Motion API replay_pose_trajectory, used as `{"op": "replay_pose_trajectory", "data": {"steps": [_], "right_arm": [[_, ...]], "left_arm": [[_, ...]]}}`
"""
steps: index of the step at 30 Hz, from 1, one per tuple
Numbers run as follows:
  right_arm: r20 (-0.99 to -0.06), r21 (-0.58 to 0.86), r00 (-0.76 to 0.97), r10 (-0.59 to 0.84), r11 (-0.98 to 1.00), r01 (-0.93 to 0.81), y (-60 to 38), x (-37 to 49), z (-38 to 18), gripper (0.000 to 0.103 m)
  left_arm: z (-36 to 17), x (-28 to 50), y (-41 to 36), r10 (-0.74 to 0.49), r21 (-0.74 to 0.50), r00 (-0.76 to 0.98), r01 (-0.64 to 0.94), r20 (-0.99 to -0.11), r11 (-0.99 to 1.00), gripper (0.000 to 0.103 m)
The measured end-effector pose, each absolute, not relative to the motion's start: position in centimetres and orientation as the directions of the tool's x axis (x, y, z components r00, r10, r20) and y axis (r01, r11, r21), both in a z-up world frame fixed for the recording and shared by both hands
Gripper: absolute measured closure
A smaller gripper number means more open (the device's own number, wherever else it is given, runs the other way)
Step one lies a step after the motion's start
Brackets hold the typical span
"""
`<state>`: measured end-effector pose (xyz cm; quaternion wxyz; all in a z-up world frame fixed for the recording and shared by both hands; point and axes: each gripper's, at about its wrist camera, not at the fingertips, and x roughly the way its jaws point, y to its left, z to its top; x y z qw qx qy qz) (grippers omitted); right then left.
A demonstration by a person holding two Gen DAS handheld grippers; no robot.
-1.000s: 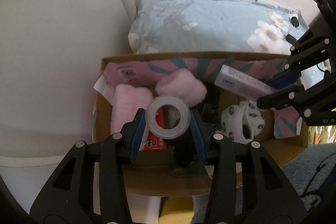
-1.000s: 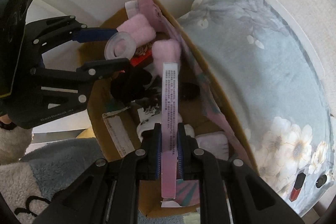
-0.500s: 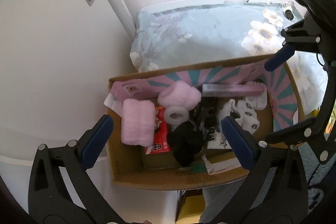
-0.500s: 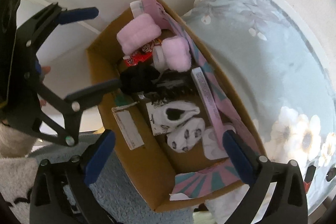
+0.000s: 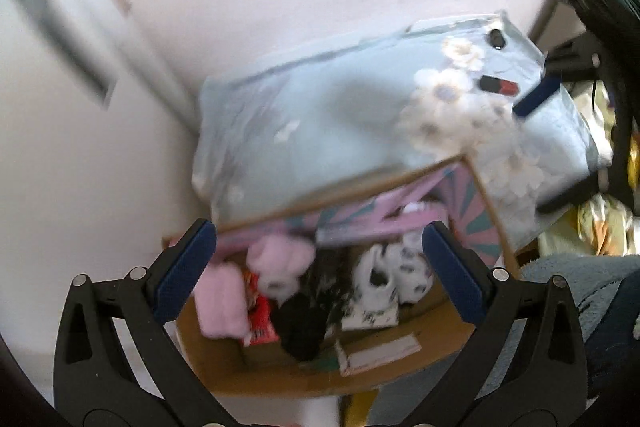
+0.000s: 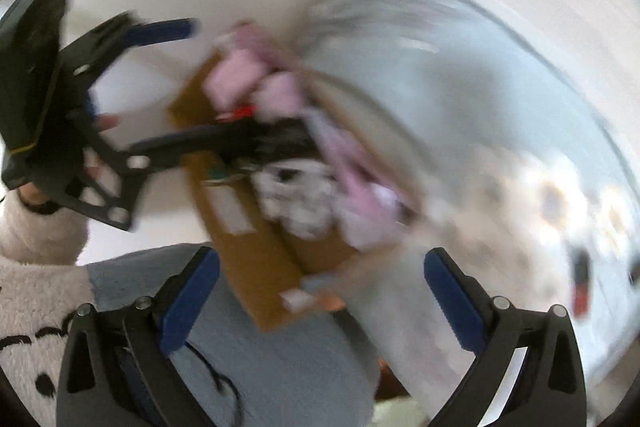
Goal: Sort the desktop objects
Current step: 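Move both open tools back to the remaining items on the sheet, then grasp the red lipstick with the left tool while the right tool grasps the black jar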
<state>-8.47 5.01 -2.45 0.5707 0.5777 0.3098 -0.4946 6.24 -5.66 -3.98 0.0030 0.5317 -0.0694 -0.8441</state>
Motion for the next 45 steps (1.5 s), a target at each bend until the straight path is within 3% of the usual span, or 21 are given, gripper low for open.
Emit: {"op": "replay_pose_trajectory", "data": {"steps": [7, 12, 16, 24, 33, 36, 40, 43, 45], "right_arm": [[-0.979, 0.112, 0.045, -0.201, -0.332, 0.937, 12.1, -19.0, 0.6, 0.001], [-0.980, -0.038, -0.100, -0.173, -0.329, 0.944, 15.2, -24.9, 0.7, 0.001], [-0.975, -0.051, -0.110, -0.195, -0.285, 0.957, 16.6, -29.4, -0.8, 0.001], [-0.985, -0.041, -0.059, -0.163, -0.113, 0.993, 16.1, -35.0, -8.8, 0.001], [-0.994, -0.044, -0.043, -0.102, 0.003, 0.999, 13.6, -38.1, -14.7, 0.003], [-0.995, -0.010, -0.009, -0.097, 0.006, 1.000, 13.2, -38.7, -15.4, 0.011], [-0.998, -0.022, -0.020, -0.067, 0.029, 0.999, 13.1, -38.7, -16.7, 0.041], [-0.998, -0.005, -0.005, -0.056, 0.013, 1.000, 13.3, -39.0, -17.2, 0.057], [-0.997, 0.024, 0.024, -0.077, 0.008, 1.000, 13.6, -39.1, -17.0, 0.069]], "left_arm": [[-1.6, 0.7, 2.4, 0.034, 0.089, -0.474, -0.234, -0.880, -0.968, 0.000], [-2.6, -4.0, 9.4, 0.117, 0.034, -0.456, -0.308, -0.883, -0.951, 0.000], [-6.0, -7.6, 14.8, 0.113, 0.022, -0.424, -0.301, -0.898, -0.953, 0.000], [-15.8, -12.7, 21.7, 0.059, 0.022, -0.357, -0.219, -0.932, -0.975, 0.000], [-20.3, -15.4, 23.5, -0.010, 0.059, -0.331, -0.137, -0.944, -0.989, 0.000], [-21.1, -15.7, 23.3, -0.022, 0.066, -0.323, -0.125, -0.946, -0.990, 0.000], [-21.9, -16.0, 23.0, -0.015, 0.050, -0.314, -0.104, -0.949, -0.993, 0.002], [-22.0, -15.9, 22.5, 0.031, -0.001, -0.316, -0.093, -0.948, -0.996, 0.020], [-21.9, -15.9, 21.9, 0.059, -0.037, -0.315, -0.077, -0.947, -0.996, 0.020]]}}
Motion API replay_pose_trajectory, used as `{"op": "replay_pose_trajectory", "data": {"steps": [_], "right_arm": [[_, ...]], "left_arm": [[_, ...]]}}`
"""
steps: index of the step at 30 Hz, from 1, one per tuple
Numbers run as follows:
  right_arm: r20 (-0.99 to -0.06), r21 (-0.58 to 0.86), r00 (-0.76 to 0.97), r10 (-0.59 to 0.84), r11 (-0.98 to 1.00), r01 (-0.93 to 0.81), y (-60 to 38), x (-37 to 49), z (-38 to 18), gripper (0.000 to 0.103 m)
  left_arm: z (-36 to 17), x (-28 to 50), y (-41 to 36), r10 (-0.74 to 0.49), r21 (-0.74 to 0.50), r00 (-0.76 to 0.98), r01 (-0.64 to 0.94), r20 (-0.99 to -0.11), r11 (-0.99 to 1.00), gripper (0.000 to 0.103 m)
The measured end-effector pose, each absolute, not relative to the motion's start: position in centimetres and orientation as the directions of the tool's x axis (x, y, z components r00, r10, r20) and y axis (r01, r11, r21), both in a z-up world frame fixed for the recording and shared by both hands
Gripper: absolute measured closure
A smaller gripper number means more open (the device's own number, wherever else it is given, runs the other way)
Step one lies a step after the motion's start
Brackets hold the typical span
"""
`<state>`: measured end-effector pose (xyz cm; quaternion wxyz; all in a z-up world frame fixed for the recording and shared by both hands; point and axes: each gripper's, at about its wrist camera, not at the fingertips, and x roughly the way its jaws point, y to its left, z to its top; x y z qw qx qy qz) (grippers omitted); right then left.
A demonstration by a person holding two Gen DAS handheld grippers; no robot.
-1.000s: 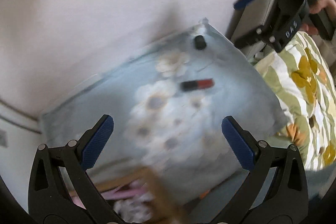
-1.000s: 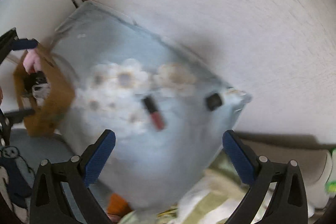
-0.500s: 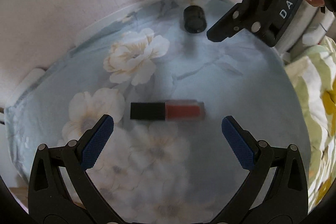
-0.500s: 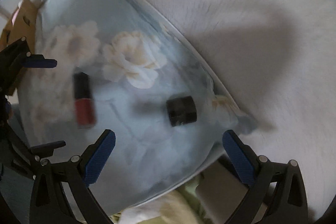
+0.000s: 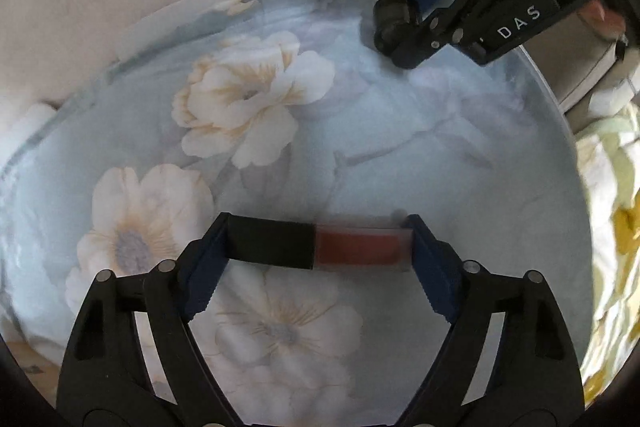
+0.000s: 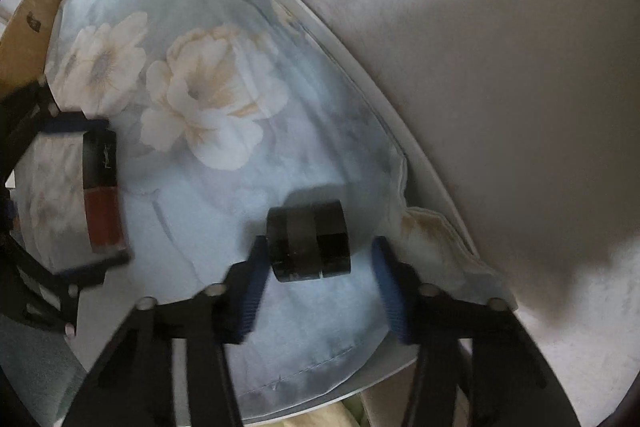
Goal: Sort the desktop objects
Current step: 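Grasp the red lipstick with the left tool while the right tool grasps the black jar, then carry the lipstick and black jar over the box and release both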
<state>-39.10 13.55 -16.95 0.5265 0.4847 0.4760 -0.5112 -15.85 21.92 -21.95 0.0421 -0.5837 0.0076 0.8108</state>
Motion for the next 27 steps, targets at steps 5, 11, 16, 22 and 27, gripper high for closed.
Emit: {"op": "replay_pose_trajectory", "data": {"steps": [5, 11, 16, 22, 27], "right_arm": [[-0.996, 0.036, 0.039, -0.081, 0.032, 0.999, 14.0, -38.5, -16.5, 0.074], [-0.995, 0.032, 0.035, -0.090, 0.030, 0.999, 14.3, -38.1, -15.5, 0.074], [-0.996, 0.004, 0.006, -0.093, 0.021, 1.000, 14.4, -37.4, -13.3, 0.074], [-0.994, 0.013, 0.016, -0.110, 0.032, 0.999, 14.3, -35.6, -9.6, 0.075], [-0.991, 0.023, 0.025, -0.128, 0.020, 1.000, 14.2, -33.4, -6.3, 0.075]], "left_arm": [[-21.7, -15.5, 20.8, 0.063, -0.049, -0.309, -0.055, -0.949, -0.997, 0.020], [-20.3, -14.7, 20.2, 0.058, -0.038, -0.319, -0.068, -0.946, -0.997, 0.020], [-18.7, -13.7, 19.7, 0.075, -0.049, -0.328, -0.087, -0.942, -0.995, 0.020], [-15.0, -12.0, 18.2, 0.110, -0.073, -0.363, -0.115, -0.925, -0.991, 0.020], [-11.5, -12.5, 16.9, 0.110, -0.077, -0.398, -0.099, -0.911, -0.992, 0.020]]}}
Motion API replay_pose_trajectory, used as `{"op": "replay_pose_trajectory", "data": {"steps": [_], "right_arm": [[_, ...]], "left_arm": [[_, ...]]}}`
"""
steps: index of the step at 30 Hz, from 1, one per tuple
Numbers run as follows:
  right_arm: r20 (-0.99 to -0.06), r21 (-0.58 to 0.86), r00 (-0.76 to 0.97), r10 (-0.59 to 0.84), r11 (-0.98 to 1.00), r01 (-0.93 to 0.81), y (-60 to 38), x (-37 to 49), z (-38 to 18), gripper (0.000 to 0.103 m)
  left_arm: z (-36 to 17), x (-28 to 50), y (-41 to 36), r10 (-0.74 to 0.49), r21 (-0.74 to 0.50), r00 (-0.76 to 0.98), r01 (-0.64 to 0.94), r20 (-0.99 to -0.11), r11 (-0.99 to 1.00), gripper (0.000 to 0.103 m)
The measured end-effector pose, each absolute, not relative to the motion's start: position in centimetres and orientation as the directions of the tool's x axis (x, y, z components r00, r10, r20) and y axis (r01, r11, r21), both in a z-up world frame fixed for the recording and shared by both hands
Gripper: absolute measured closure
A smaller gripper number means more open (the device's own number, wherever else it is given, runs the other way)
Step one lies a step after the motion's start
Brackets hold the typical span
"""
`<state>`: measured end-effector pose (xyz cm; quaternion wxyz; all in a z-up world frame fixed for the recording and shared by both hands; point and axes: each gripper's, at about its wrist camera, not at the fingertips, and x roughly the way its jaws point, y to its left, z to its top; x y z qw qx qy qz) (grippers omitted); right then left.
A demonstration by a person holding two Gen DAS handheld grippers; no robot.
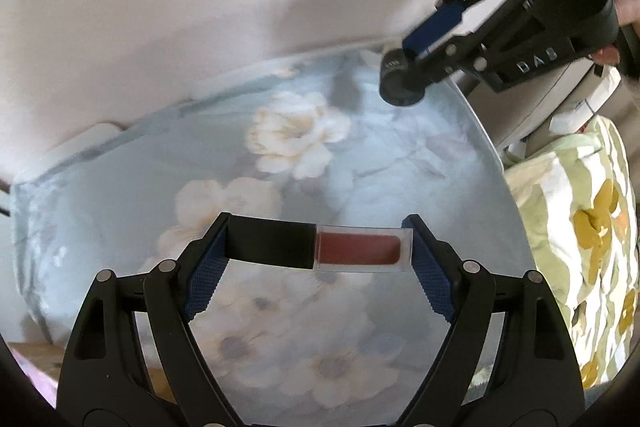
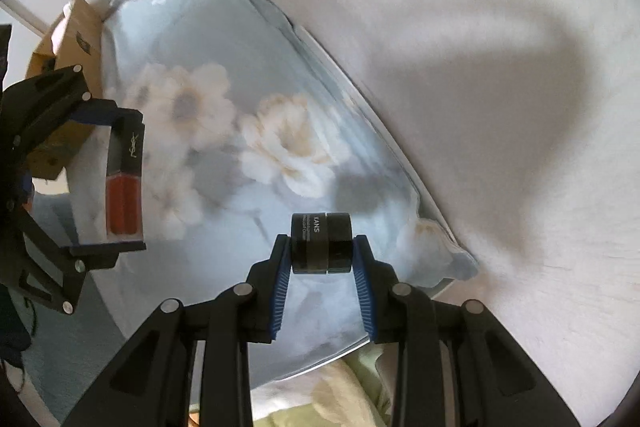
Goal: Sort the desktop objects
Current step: 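Carry the lipstick and black jar over the box and release both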
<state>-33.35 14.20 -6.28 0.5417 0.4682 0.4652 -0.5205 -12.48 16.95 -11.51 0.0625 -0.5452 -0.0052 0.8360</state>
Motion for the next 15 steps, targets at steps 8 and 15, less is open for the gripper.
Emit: {"op": "replay_pose_trajectory", "data": {"steps": [8, 15], "right_arm": [[-0.989, 0.016, 0.029, -0.144, 0.094, 0.995, 10.9, -27.7, -1.1, 0.075], [-0.987, -0.001, 0.038, -0.156, 0.239, 0.971, 7.3, -17.3, 2.5, 0.075]], "left_arm": [[-5.9, -8.2, 11.5, 0.060, -0.015, -0.455, -0.102, -0.888, -0.995, 0.020], [-2.4, -1.9, 3.9, -0.056, 0.087, -0.512, -0.037, -0.857, -0.995, 0.020]]}}
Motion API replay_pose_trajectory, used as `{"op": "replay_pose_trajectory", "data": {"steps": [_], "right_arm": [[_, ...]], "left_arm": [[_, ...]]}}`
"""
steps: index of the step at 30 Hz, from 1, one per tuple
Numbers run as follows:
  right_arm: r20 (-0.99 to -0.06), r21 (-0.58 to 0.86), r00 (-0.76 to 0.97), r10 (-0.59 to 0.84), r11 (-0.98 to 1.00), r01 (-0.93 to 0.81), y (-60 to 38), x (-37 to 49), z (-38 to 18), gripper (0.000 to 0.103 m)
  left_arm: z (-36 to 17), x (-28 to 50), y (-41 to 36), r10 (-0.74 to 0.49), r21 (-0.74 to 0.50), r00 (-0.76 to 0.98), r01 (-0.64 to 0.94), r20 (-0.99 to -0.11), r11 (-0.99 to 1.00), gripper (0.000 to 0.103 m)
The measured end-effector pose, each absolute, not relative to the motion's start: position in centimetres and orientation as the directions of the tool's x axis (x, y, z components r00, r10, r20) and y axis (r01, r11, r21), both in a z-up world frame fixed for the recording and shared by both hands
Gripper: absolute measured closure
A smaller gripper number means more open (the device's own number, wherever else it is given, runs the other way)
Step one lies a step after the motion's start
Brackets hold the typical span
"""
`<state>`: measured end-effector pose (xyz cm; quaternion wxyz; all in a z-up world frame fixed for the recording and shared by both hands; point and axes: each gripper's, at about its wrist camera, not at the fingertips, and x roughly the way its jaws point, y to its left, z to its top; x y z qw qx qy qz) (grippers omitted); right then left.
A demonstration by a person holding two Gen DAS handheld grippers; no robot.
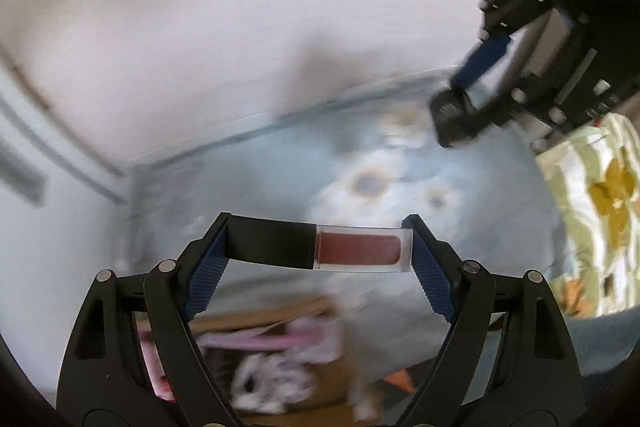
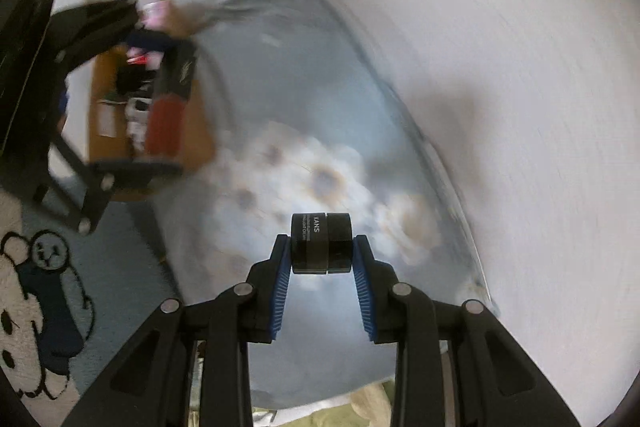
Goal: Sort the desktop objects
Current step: 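Carry the lipstick and black jar over the box and release both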
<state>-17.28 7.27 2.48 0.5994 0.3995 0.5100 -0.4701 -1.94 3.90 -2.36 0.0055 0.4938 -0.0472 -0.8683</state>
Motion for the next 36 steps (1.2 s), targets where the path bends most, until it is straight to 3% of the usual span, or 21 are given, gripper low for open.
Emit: {"op": "replay_pose_trajectory", "data": {"steps": [11, 26, 27, 28, 31, 32, 36], "right_arm": [[-0.993, 0.037, 0.087, -0.084, 0.474, 0.880, 1.1, -1.0, 0.1, 0.075], [-0.992, 0.105, 0.124, -0.013, 0.447, 0.888, -2.0, 7.4, -4.5, 0.074], [-0.992, 0.111, 0.127, -0.013, 0.419, 0.901, -2.1, 7.4, -4.8, 0.070], [-0.991, 0.114, 0.132, -0.019, 0.402, 0.908, -2.0, 7.4, -4.9, 0.054], [-0.984, 0.153, 0.176, -0.035, 0.351, 0.924, -1.5, 7.0, -4.6, 0.005], [-0.979, 0.188, 0.203, -0.013, 0.325, 0.927, -1.3, 6.7, -4.7, 0.001], [-0.968, 0.250, 0.243, 0.060, 0.265, 0.931, -0.7, 6.1, -6.4, 0.001]], "left_arm": [[-3.4, 6.1, -7.2, -0.156, 0.126, -0.461, 0.096, -0.874, -0.987, 0.020], [-8.5, 12.2, -13.5, -0.111, 0.066, -0.380, 0.129, -0.918, -0.989, 0.018], [-8.6, 12.2, -13.4, -0.110, 0.066, -0.374, 0.130, -0.921, -0.989, 0.014], [-8.5, 12.2, -13.1, -0.120, 0.075, -0.378, 0.133, -0.918, -0.988, 0.000], [-7.9, 12.8, -12.4, -0.137, 0.090, -0.421, 0.130, -0.897, -0.987, 0.000], [-7.7, 12.9, -12.3, -0.141, 0.093, -0.425, 0.133, -0.894, -0.987, 0.000], [-7.5, 12.6, -12.3, -0.175, 0.125, -0.425, 0.142, -0.888, -0.982, 0.000]]}}
